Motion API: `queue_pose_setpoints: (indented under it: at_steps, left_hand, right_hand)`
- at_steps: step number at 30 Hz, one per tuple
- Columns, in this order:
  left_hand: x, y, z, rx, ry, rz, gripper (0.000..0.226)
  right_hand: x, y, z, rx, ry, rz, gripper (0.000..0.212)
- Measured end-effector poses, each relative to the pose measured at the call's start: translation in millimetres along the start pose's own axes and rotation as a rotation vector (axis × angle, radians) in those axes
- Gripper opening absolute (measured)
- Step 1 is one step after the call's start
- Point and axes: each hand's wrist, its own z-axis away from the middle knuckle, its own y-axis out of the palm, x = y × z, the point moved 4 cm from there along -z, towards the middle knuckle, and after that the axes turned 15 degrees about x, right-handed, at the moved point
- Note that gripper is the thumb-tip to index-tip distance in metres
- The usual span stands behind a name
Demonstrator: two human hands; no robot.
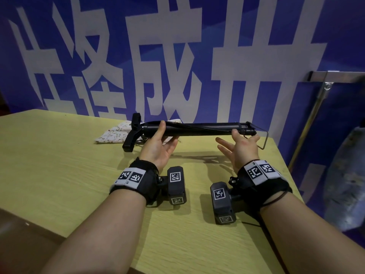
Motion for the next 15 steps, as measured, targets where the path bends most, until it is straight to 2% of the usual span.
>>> queue_pose_setpoints:
  at_steps: [2,5,12,15]
  left_hand:
    - [1,1,0,-0.009,0.011,0.017,0.049]
    - [1,2,0,-0.038,0.058,0.082,0.044]
    - [3,0,-1,-0.045,0.081,0.135,0.046]
    - [5,2,-3,-0.038,0.079,0.155,0.049]
  right_hand:
    - [5,4,6,0.031,0.002,0.007,0.047]
    - [7,13,12,0.117,-0.005,-0.001,0.046]
    - [1,13,8,0.21,-0.046,0.37,0.055]
    - [-3,9,5,0.213,-0.053,0.383,0.074]
